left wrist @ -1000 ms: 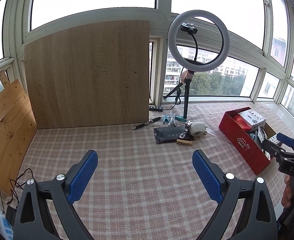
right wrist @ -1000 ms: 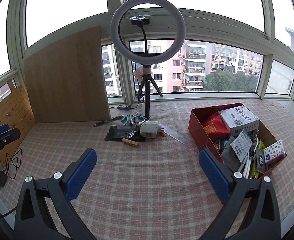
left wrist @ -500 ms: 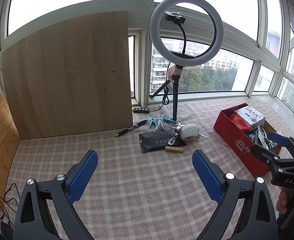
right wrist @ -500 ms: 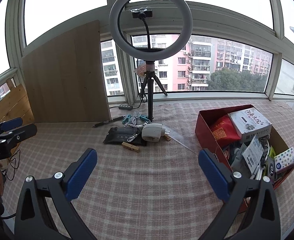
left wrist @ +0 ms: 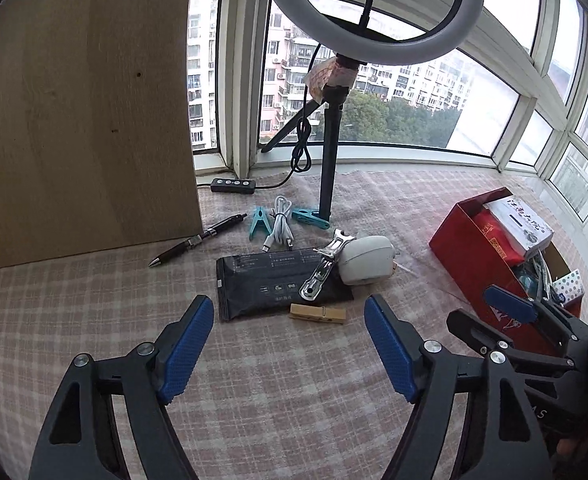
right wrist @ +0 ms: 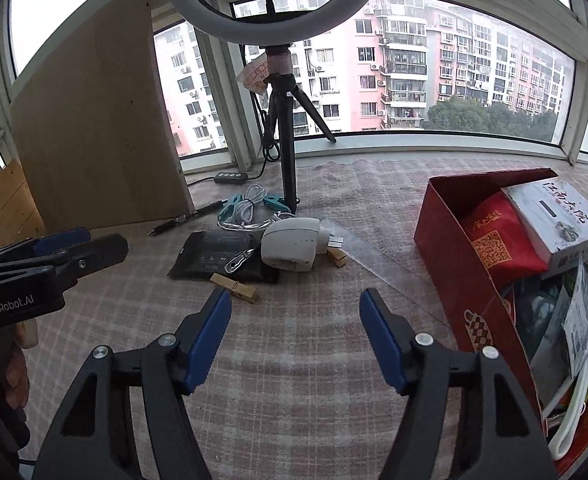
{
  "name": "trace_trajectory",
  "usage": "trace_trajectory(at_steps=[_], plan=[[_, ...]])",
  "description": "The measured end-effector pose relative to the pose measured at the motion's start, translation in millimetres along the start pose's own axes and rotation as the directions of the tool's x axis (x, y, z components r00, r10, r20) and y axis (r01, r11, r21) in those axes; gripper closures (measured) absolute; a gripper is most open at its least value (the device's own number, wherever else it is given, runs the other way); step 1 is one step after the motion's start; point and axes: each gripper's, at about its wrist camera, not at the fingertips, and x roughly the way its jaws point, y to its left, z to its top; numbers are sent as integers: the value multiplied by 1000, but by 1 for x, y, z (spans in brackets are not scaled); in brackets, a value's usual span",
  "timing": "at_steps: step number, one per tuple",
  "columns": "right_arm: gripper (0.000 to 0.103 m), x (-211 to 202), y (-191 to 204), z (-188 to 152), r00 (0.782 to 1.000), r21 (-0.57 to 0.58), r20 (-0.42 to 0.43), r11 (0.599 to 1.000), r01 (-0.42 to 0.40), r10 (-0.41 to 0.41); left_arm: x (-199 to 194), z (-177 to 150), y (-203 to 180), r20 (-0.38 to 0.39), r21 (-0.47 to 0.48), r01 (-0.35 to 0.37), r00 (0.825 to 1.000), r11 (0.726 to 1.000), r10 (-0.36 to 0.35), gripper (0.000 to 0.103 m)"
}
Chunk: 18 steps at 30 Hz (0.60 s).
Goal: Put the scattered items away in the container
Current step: 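Grasp the white plug adapter with the right tool while the left tool grasps the silver clip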
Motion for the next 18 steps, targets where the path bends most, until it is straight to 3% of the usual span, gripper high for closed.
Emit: trace_trajectory(at_steps=[3,5,8,18], plan=[[44,22,-3,4,1000,-10,-24,1000,-6,6,25,7,-4,-39,-16,19,999,1000,-19,42],[55,38,-4,6,999,-27,-49,1000,-7,5,39,11,-6,-63,-30,36,997,999,-37,43],[57,60,-6,7,997,-52,-78,999,4,-8,59,15,-9,-96,-47,54,994,997,-58,48],[65,110,-14,8,991,-65,-135,998,-7,-2,93,24,-7,-135,-92,40,989,995,-52,49]])
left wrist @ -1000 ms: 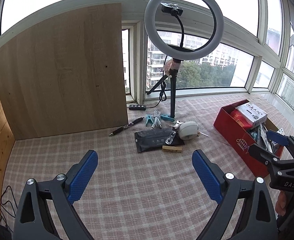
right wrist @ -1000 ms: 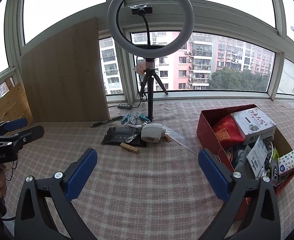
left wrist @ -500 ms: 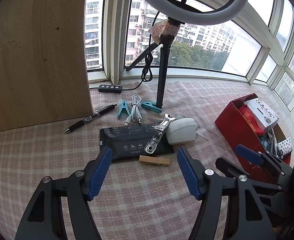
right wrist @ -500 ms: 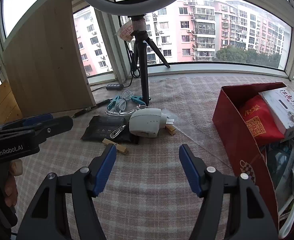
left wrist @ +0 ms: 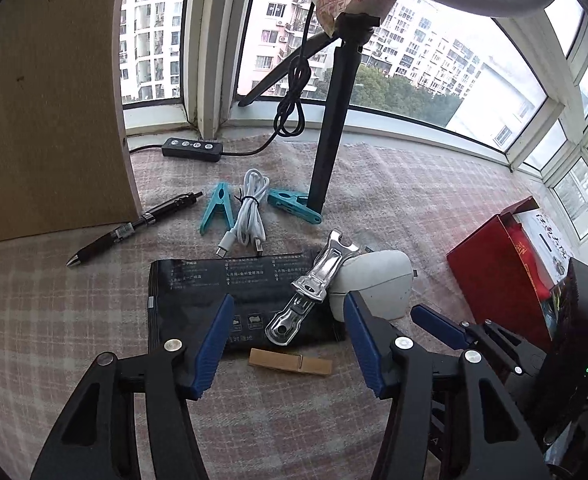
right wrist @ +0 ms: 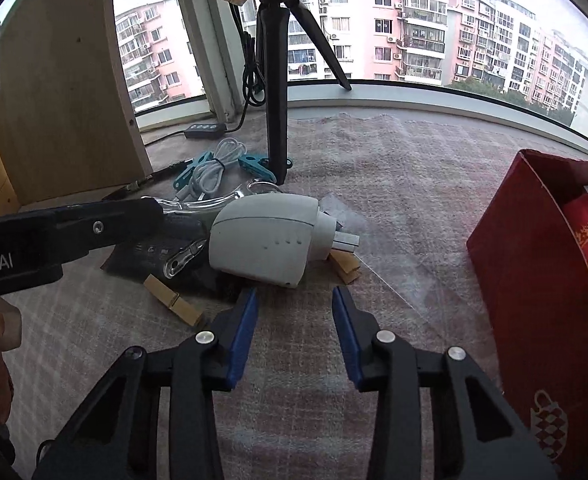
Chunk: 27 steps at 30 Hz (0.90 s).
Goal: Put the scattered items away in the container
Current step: 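Grasp the white plug adapter with the right tool while the left tool grasps the silver clip, then lift the plug adapter and silver clip with both tools toward the red box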
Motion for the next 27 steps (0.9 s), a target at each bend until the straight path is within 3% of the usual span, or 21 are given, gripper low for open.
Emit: trace_trajectory(at_steps=[9,12,16,23,27], plan=[[74,14,-3,3,1000,46,4,999,-15,14,15,7,5,-10,-45,12,1000,999,-12,50],[77,16,-6,4,999,61,7,998,-34,34,17,7,7,-12,-74,26,1000,997,-27,61],[79,19,-6,5,999,61,14,997,-46,45,25,6,10,-24,-111,58,998,992,-61,66],[84,18,0,7,1000,32,24,999,-19,18,30,7,4,-27,-94,80,996,992,-82,100],[85,12,-1,6,999,38,43,999,-12,11,26,9,7,15,-92,100,995,991,-99,103]])
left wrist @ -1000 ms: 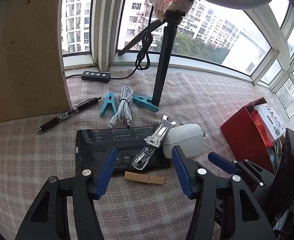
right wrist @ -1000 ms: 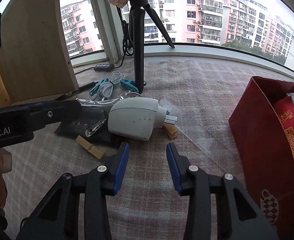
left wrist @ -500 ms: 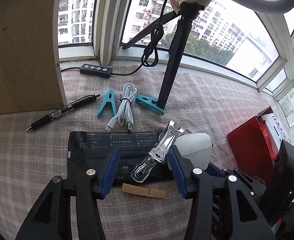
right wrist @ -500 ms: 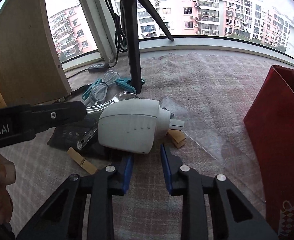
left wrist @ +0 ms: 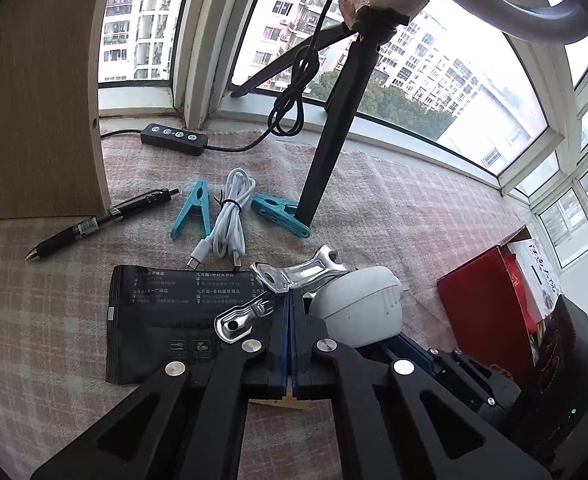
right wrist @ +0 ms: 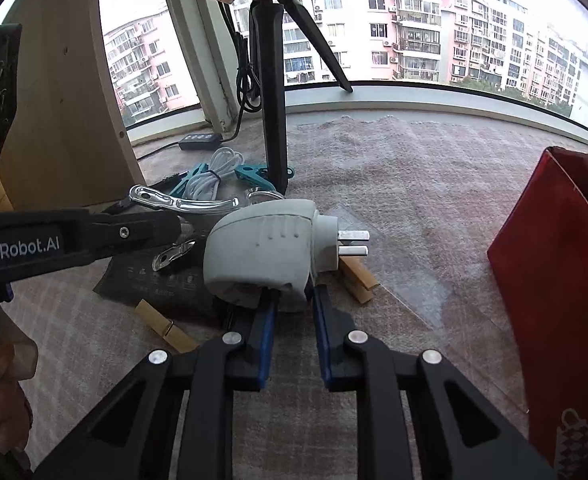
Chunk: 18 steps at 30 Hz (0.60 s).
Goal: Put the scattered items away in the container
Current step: 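Lift the plug adapter and silver clip with both tools toward the red box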
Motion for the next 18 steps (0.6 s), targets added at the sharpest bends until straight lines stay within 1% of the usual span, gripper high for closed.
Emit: trace_trajectory(at_steps=[2,6,7,8,9,11,14,17,18], plan=[[85,-3,0,0,1000,0,4,1000,-1,1,1,0,4,0,-10,5,1000,1000,-5,103],[86,-7,2,0,1000,-22,15,1000,9,-8,-5,1,15,30,-69,22,999,997,-20,102],[86,-7,3,0,1000,-26,15,1000,10,-9,-6,2,18,27,-89,25,999,996,-23,98],[86,-7,3,0,1000,-28,16,1000,9,-8,-7,3,21,23,-109,29,999,994,-26,84],[86,-7,3,1,1000,-27,16,1000,6,-6,-8,4,24,23,-129,32,999,991,-29,65],[86,-8,3,1,1000,-25,18,1000,2,-1,-9,7,28,38,-161,43,999,986,-38,50],[86,-9,3,1,1000,-23,20,1000,-3,4,-7,12,29,52,-184,56,998,981,-47,50],[86,-9,3,1,1000,-22,21,1000,-6,6,6,17,28,31,-197,30,999,980,-24,51],[86,-9,3,1,1000,-21,22,1000,-6,6,11,17,29,24,-210,28,999,977,-24,52]])
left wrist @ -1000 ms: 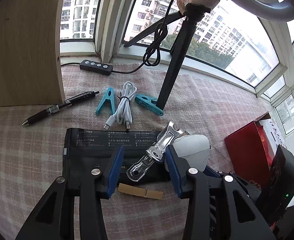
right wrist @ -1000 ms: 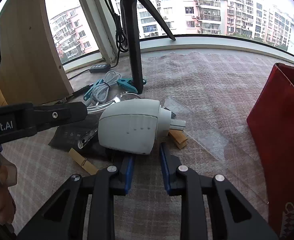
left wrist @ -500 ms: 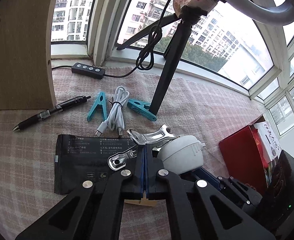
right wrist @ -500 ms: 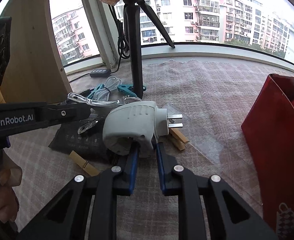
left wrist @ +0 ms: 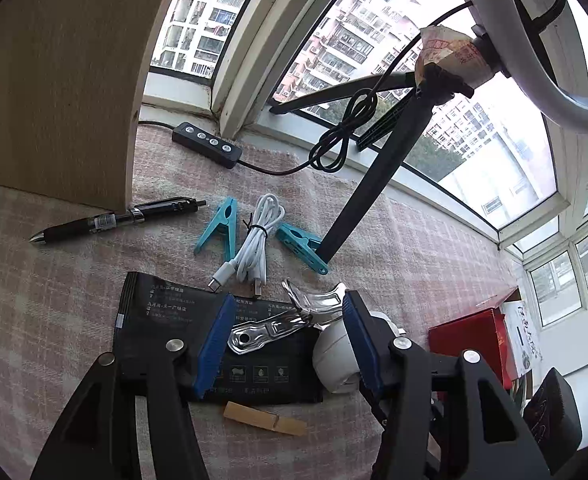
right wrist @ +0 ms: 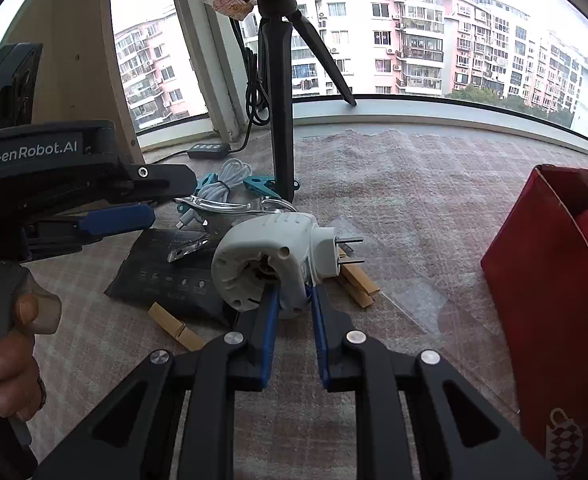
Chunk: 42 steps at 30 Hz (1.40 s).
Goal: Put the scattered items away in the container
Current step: 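Lift the plug adapter and silver clip with both tools toward the red box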
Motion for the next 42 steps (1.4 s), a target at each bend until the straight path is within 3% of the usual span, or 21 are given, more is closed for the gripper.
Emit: trace_trajectory(at_steps=[1,2,4,6,9,10,16,18,23,26,29,30,36,38,42], plan=[[86,0,0,0,1000,1,1,1000,0,0,5,1,3,-5,-24,10,1000,1000,-10,56],[86,0,0,-1,1000,3,1,1000,-1,1,9,1,7,-9,-52,23,1000,998,-24,72],[86,0,-1,-1,1000,7,2,1000,-2,2,12,2,12,4,-97,77,997,992,-77,86],[86,1,-2,-2,1000,13,2,1000,-4,4,9,3,8,32,-75,68,997,995,-65,96],[88,-1,-3,-3,1000,25,6,1000,-13,13,2,3,5,61,-43,78,995,996,-75,99],[93,-2,-3,-3,1000,28,12,999,-16,16,-1,3,5,63,-40,79,995,996,-77,99],[96,-12,-4,0,999,26,41,1000,-9,8,-20,1,3,79,-11,80,994,997,-78,100],[103,-16,-5,0,998,33,54,999,-13,11,-28,0,3,91,8,71,993,997,-72,100],[103,-21,-7,3,997,50,54,997,-51,48,-42,-2,4,107,35,58,992,998,-62,100],[99,-21,-7,5,999,70,36,997,-29,27,-45,-3,5,106,33,59,992,998,-62,100],[75,-21,-4,9,999,54,38,999,-4,2,-44,-3,5,105,31,60,992,998,-63,100],[73,-19,-2,12,999,35,33,999,-2,1,-44,-3,5,105,31,61,992,998,-64,100],[72,9,13,24,998,-90,-29,995,46,-49,-45,-3,4,106,35,67,992,997,-71,100],[80,15,12,23,998,-86,-36,995,58,-61,-47,-3,5,107,38,66,992,997,-70,100],[81,10,4,21,999,-33,-26,999,34,-35,-55,-3,6,119,46,63,991,997,-68,100]])
